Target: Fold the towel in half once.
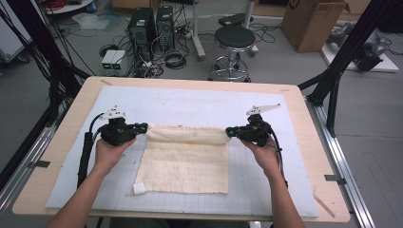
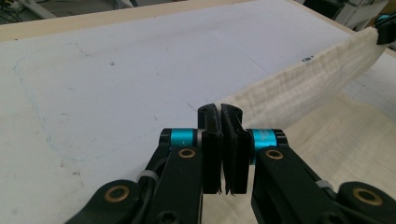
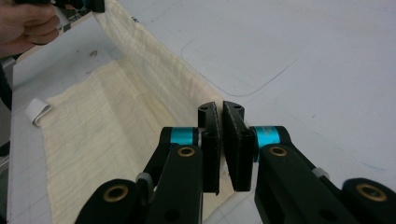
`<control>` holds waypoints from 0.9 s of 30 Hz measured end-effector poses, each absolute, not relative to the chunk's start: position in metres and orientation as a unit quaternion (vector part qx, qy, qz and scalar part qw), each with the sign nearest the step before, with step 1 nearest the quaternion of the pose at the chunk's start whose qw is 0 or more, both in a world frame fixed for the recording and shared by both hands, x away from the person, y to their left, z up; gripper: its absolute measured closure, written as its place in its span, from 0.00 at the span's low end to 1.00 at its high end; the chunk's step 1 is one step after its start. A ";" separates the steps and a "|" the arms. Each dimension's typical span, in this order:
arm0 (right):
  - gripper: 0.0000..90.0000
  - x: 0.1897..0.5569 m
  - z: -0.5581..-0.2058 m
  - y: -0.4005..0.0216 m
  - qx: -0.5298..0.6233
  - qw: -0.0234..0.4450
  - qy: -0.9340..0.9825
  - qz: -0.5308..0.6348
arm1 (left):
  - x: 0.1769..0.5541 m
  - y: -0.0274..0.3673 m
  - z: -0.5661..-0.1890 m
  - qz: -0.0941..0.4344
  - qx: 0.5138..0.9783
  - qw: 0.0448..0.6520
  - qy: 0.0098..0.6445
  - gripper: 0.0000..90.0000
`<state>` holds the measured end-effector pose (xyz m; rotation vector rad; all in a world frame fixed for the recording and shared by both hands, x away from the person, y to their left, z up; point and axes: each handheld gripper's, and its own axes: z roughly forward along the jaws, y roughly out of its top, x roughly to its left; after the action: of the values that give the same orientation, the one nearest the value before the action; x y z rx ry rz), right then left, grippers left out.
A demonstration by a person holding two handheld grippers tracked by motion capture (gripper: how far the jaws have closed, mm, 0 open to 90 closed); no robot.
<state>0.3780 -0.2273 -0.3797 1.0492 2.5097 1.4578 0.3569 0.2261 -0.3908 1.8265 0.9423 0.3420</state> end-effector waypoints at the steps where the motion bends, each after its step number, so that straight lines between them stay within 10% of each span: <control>1: 0.95 0.377 -0.379 -0.227 0.338 0.029 0.813 0.474 | 0.356 0.227 -0.392 0.140 0.755 0.508 0.392 0.96; 27: 0.95 0.353 -0.385 -0.229 0.318 0.015 0.808 0.496 | 0.329 0.237 -0.403 0.121 0.759 0.518 0.376 0.96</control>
<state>0.3525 -0.2286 -0.3846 0.9908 2.5151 1.5425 0.3295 0.2366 -0.4034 1.8203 0.9023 0.2911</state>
